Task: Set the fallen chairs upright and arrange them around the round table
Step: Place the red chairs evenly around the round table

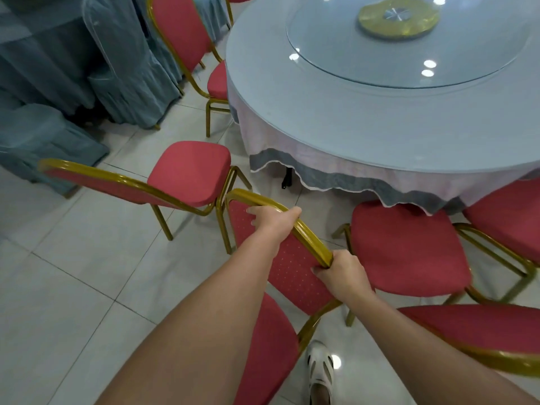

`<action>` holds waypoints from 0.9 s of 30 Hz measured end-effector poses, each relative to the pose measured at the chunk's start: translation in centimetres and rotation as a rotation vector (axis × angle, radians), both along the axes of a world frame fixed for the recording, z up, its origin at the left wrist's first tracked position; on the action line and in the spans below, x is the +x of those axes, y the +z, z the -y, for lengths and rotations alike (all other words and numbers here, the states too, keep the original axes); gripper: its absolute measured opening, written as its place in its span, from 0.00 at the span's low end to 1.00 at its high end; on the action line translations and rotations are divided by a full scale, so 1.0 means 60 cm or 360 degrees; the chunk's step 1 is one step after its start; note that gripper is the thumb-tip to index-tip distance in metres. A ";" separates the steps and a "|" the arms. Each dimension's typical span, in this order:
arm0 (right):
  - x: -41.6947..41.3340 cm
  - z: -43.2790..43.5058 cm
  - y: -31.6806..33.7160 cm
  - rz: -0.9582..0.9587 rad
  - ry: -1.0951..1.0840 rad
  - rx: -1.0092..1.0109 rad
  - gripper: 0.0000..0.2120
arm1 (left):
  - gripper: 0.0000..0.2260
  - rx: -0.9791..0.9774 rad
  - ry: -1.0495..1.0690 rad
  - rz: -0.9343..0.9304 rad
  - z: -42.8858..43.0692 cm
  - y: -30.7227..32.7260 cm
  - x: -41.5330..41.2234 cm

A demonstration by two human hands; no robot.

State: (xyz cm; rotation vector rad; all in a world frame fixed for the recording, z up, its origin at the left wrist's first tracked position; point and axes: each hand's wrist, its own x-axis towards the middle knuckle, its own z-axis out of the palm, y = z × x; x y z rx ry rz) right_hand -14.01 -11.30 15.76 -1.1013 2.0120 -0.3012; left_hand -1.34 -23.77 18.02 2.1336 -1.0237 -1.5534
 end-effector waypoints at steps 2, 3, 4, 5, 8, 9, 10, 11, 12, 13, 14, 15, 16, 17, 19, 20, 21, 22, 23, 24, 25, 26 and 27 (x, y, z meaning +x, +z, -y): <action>0.008 -0.048 -0.004 0.0019 -0.0067 0.0018 0.12 | 0.60 -0.0024 -0.0073 -0.0026 -0.041 -0.003 0.001; 0.015 -0.077 -0.005 0.0024 -0.0095 0.0023 0.12 | 0.60 -0.0028 -0.0114 -0.0041 -0.065 -0.003 0.003; 0.024 -0.105 -0.006 0.0023 -0.0116 0.0030 0.11 | 0.60 -0.0037 -0.0147 -0.0047 -0.090 -0.007 0.007; 0.033 -0.128 -0.007 0.0021 -0.0128 0.0033 0.11 | 0.60 -0.0053 -0.0176 -0.0044 -0.108 -0.010 0.011; 0.071 -0.180 0.004 0.0012 -0.0094 -0.0020 0.12 | 0.60 -0.0099 -0.0199 -0.0060 -0.153 -0.002 0.046; 0.086 -0.187 0.011 0.0004 -0.0077 -0.0046 0.13 | 0.61 -0.0117 -0.0209 -0.0050 -0.160 0.003 0.062; 0.102 -0.196 0.017 0.0007 -0.0069 -0.0055 0.13 | 0.62 -0.0117 -0.0224 -0.0044 -0.167 0.011 0.080; 0.119 -0.208 0.025 0.0013 -0.0065 -0.0051 0.13 | 0.62 -0.0123 -0.0251 -0.0048 -0.179 0.022 0.098; 0.134 -0.221 0.031 0.0020 -0.0052 -0.0040 0.13 | 0.62 -0.0126 -0.0271 -0.0060 -0.194 0.029 0.114; 0.149 -0.240 0.031 0.0039 -0.0029 -0.0016 0.14 | 0.63 -0.0116 -0.0295 -0.0062 -0.215 0.031 0.127; 0.161 -0.263 0.027 0.0083 -0.0005 0.0029 0.14 | 0.63 -0.0097 -0.0324 -0.0052 -0.240 0.029 0.136; 0.173 -0.288 0.019 0.0134 0.0038 0.0091 0.14 | 0.62 -0.0073 -0.0351 -0.0038 -0.264 0.026 0.145; 0.184 -0.314 0.010 0.0185 0.0100 0.0155 0.14 | 0.61 -0.0051 -0.0373 -0.0016 -0.288 0.018 0.154; 0.193 -0.338 0.003 0.0257 0.0173 0.0194 0.13 | 0.60 -0.0053 -0.0396 0.0001 -0.312 0.008 0.166; 0.204 -0.372 -0.002 0.0493 0.0313 0.0252 0.10 | 0.61 -0.0046 -0.0459 -0.0002 -0.348 0.000 0.191; 0.204 -0.379 0.004 0.0620 0.0411 0.0315 0.11 | 0.62 -0.0046 -0.0488 0.0009 -0.362 0.001 0.204; 0.198 -0.378 0.013 0.0709 0.0575 0.0410 0.13 | 0.62 -0.0050 -0.0507 0.0026 -0.376 0.005 0.215; 0.185 -0.374 0.024 0.0735 0.0765 0.0513 0.17 | 0.62 -0.0029 -0.0521 0.0041 -0.390 0.010 0.222; 0.170 -0.365 0.029 0.0705 0.0919 0.0596 0.24 | 0.62 -0.0008 -0.0532 0.0035 -0.404 0.013 0.227; 0.151 -0.350 0.033 0.0609 0.1020 0.0642 0.32 | 0.60 -0.0007 -0.0531 0.0013 -0.418 0.016 0.230; 0.134 -0.332 0.034 0.0470 0.1061 0.0646 0.41 | 0.58 -0.0030 -0.0503 -0.0025 -0.434 0.016 0.232; 0.120 -0.312 0.038 0.0296 0.1079 0.0584 0.46 | 0.55 -0.0051 -0.0446 -0.0059 -0.450 0.015 0.232; 0.108 -0.289 0.044 0.0108 0.1116 0.0459 0.46 | 0.53 -0.0086 -0.0373 -0.0088 -0.466 0.012 0.229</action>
